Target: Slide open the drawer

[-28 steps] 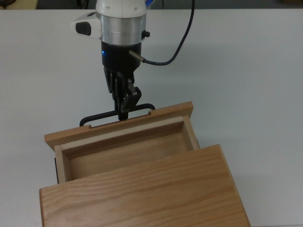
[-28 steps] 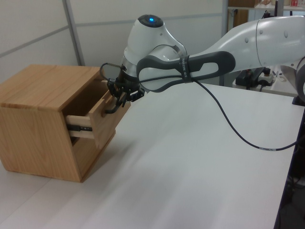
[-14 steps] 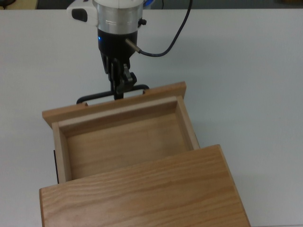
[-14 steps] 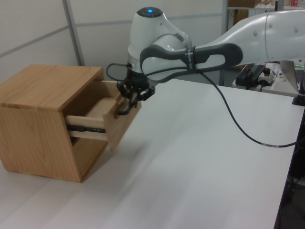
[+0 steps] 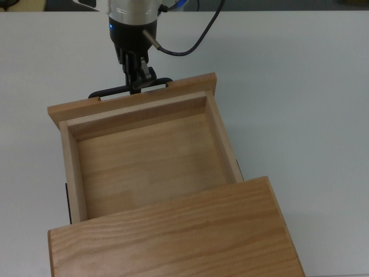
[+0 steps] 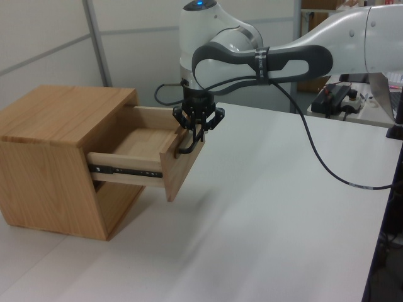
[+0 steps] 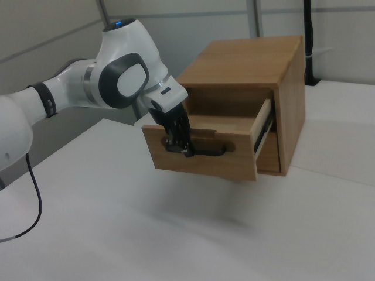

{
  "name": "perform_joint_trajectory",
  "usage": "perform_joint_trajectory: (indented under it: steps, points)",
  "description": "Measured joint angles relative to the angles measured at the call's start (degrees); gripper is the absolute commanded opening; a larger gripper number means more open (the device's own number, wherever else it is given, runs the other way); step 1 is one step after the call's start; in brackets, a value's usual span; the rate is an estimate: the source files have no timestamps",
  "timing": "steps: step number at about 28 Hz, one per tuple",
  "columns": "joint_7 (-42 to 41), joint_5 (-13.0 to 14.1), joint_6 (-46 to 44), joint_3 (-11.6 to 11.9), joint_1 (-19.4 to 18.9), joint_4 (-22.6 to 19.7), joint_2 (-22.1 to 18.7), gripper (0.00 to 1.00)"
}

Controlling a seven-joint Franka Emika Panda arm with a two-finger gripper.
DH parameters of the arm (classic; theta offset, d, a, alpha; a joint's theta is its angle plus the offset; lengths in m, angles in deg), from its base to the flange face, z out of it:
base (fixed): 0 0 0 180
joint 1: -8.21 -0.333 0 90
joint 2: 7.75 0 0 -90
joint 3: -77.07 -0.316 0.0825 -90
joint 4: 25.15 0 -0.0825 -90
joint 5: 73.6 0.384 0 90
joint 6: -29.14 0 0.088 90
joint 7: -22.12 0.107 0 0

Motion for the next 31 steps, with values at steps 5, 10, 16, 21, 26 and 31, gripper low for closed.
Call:
perform_joint_trajectory:
  steps: [5, 10, 16, 21, 26, 31]
  points:
    - [-1.89, 0.00, 0.00, 0.29, 0.00, 0.06, -0.45, 0.23]
    - [-6.59, 0.15, 0.00, 1.17, 0.02, 0.32, -1.01, 1.00]
    - [-15.69, 0.15, 0.00, 1.42, 0.03, 1.11, -2.75, 1.00]
    - [-22.40, 0.16, -1.76, 1.42, 0.03, 1.19, -4.85, 1.00]
    - [-27.17, 0.17, -6.60, 1.42, 0.03, 1.46, -6.83, 1.00]
    - [-33.04, 0.23, -12.64, 1.41, -0.04, 1.89, -8.35, 1.00]
